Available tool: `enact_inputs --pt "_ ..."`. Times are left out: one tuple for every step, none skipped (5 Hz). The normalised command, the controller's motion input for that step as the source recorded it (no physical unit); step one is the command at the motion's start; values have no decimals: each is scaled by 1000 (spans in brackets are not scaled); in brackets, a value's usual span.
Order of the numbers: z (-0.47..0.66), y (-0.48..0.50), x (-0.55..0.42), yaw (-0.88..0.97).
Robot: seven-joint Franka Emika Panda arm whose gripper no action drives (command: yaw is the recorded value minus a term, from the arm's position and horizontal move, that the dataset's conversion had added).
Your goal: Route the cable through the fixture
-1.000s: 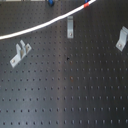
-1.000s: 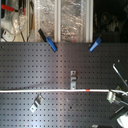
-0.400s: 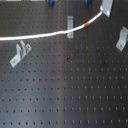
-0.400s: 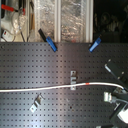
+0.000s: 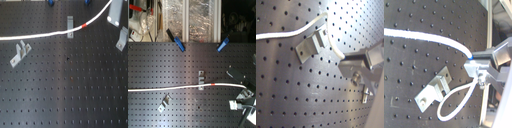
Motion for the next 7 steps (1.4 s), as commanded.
enact_inputs --pt "419 157 31 -757" --pt "295 268 127 -700" --pt "-8 255 414 -363" --pt "-555 225 343 -197" --pt "-173 417 381 -94" --pt "-60 528 422 -37" --pt "25 613 484 0"
